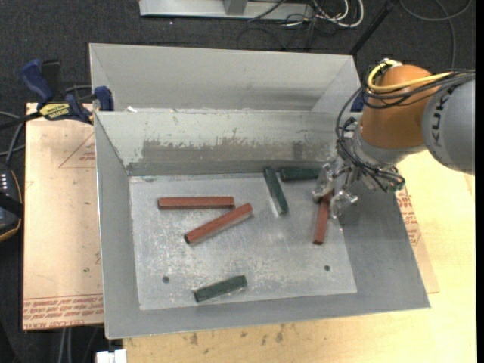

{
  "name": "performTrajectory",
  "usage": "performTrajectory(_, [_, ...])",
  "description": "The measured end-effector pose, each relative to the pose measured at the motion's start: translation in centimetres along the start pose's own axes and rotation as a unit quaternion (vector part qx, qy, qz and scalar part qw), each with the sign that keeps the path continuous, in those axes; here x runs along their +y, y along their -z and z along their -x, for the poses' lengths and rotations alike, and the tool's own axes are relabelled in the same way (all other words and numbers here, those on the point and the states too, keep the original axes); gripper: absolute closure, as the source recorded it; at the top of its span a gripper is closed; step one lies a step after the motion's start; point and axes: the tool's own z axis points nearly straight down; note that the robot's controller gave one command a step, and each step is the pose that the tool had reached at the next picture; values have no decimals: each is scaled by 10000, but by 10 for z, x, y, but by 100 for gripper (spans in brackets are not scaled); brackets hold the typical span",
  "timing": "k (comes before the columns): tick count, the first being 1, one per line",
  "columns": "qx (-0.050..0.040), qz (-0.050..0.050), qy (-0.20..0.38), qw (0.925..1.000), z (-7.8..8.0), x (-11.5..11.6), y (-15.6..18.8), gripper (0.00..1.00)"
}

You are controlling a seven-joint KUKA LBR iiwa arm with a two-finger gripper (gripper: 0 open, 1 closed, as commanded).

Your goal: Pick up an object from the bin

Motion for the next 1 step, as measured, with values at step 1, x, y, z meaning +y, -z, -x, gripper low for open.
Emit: performTrajectory(1, [0, 0, 0, 10000, 0, 0, 0, 100])
